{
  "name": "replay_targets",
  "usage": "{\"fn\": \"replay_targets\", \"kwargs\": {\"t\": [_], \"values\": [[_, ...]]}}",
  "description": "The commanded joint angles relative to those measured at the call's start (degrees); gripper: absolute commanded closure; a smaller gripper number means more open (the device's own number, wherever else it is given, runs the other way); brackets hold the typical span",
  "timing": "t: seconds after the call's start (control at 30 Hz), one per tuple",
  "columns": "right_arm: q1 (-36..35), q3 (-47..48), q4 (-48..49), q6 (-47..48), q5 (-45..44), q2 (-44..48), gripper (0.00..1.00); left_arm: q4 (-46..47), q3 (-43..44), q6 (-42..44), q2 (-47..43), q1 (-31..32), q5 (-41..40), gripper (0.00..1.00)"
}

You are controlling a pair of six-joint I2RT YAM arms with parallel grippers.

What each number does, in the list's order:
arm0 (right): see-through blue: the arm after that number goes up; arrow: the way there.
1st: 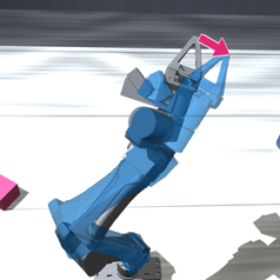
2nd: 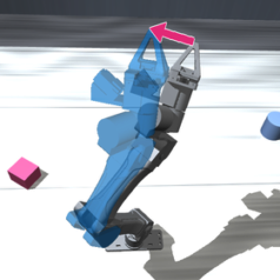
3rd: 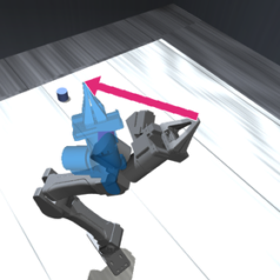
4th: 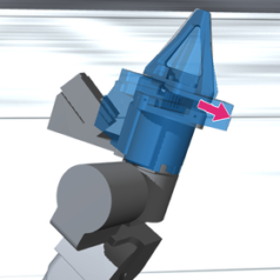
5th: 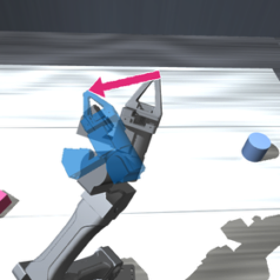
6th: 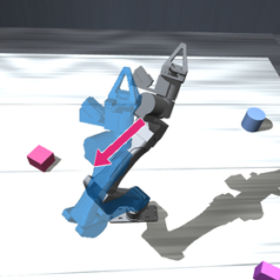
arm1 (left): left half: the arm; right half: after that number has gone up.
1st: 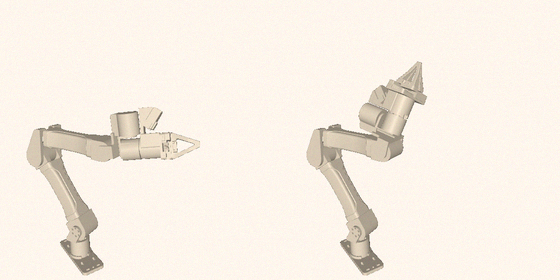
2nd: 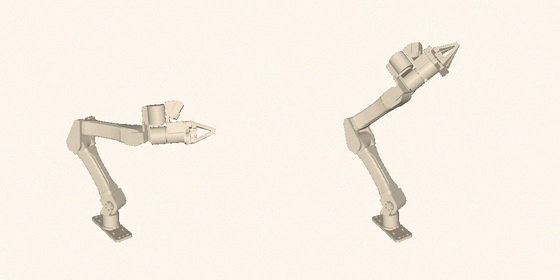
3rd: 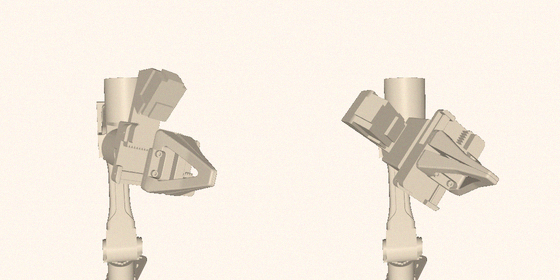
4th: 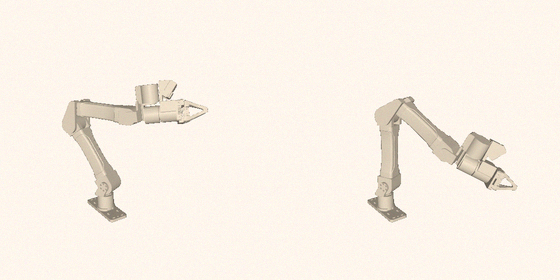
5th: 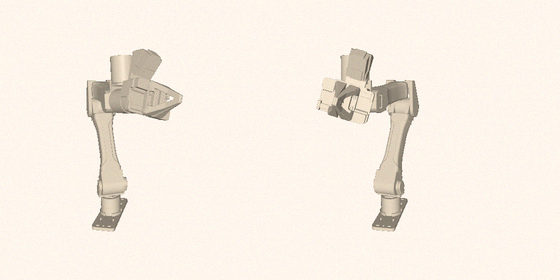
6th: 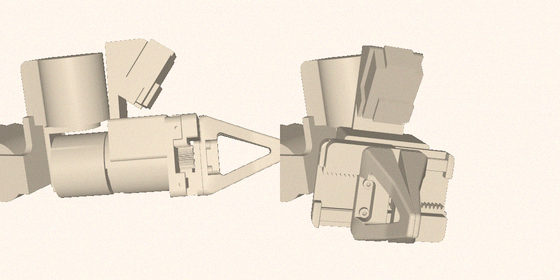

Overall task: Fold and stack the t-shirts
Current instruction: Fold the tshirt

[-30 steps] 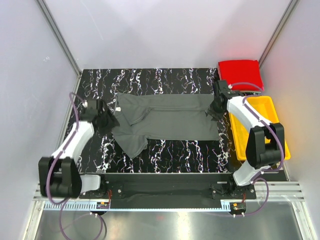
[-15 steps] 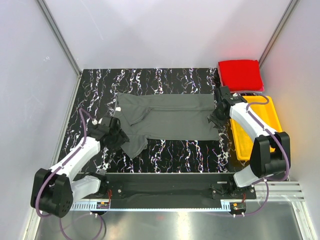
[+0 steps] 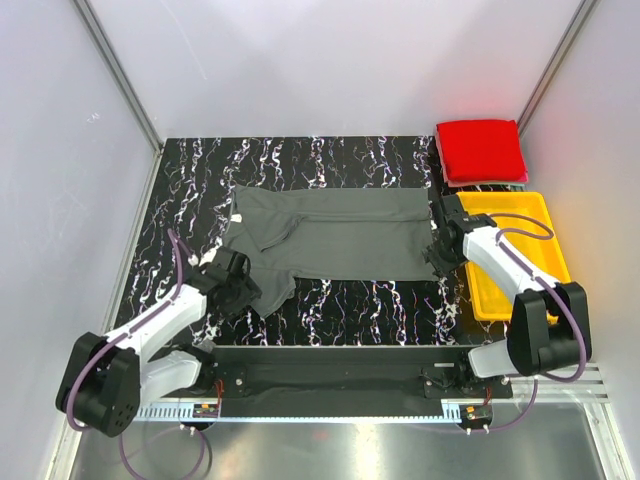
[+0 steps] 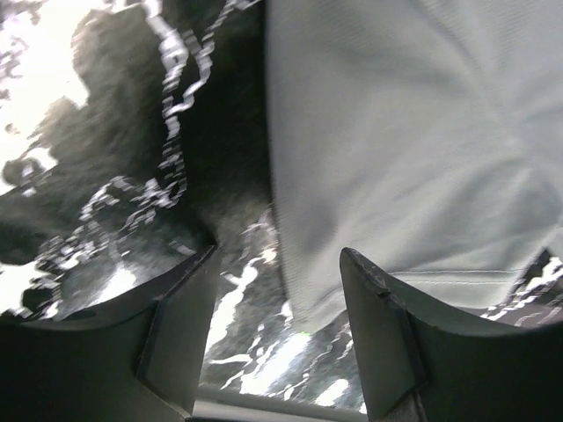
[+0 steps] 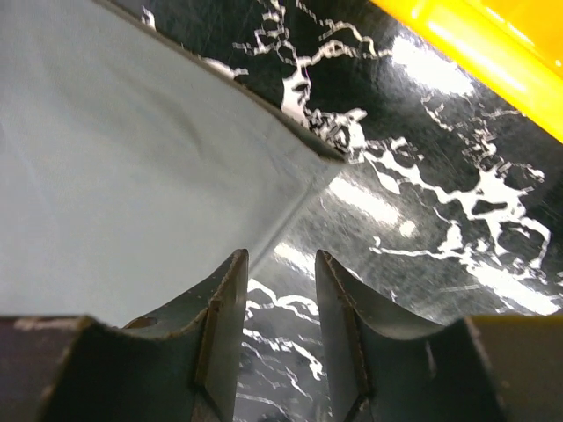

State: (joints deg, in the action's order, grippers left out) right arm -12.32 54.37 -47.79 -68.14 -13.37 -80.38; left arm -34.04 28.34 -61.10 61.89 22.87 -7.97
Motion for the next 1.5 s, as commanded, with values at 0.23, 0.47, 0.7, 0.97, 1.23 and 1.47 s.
{"fn": "replay_targets", "kwargs": {"t": [0.23,0.47,0.7,0.97,1.23,1.47], "values": [[-0.3,-3.0,5.2,-5.4,-5.7,-3.6,0.56,6.7,-1.9,0.0,2.1,0.3,-0.8,0.41],[-0.3,-4.3,5.4,-7.4,-7.0,-4.4,0.57,7.0,-2.0,0.5,1.0,0.7,-0.5,0.60],[-0.3,-4.7,6.7,-7.8,-6.8,-6.2,0.56,7.8,-2.0,2.6,-0.2,1.1,0.3,0.87],[-0.3,-5.1,5.4,-8.6,-8.1,-7.8,0.56,7.0,-0.4,4.8,-2.8,1.0,-0.8,1.00],[-0.4,-6.3,7.2,-6.0,-8.5,-6.4,1.00,1.5,4.0,5.7,-6.7,1.1,-5.6,1.00],[-2.4,-9.2,7.6,-3.7,-8.2,-1.5,1.00,-0.1,2.7,4.1,-11.4,1.0,-8.1,1.00]]}}
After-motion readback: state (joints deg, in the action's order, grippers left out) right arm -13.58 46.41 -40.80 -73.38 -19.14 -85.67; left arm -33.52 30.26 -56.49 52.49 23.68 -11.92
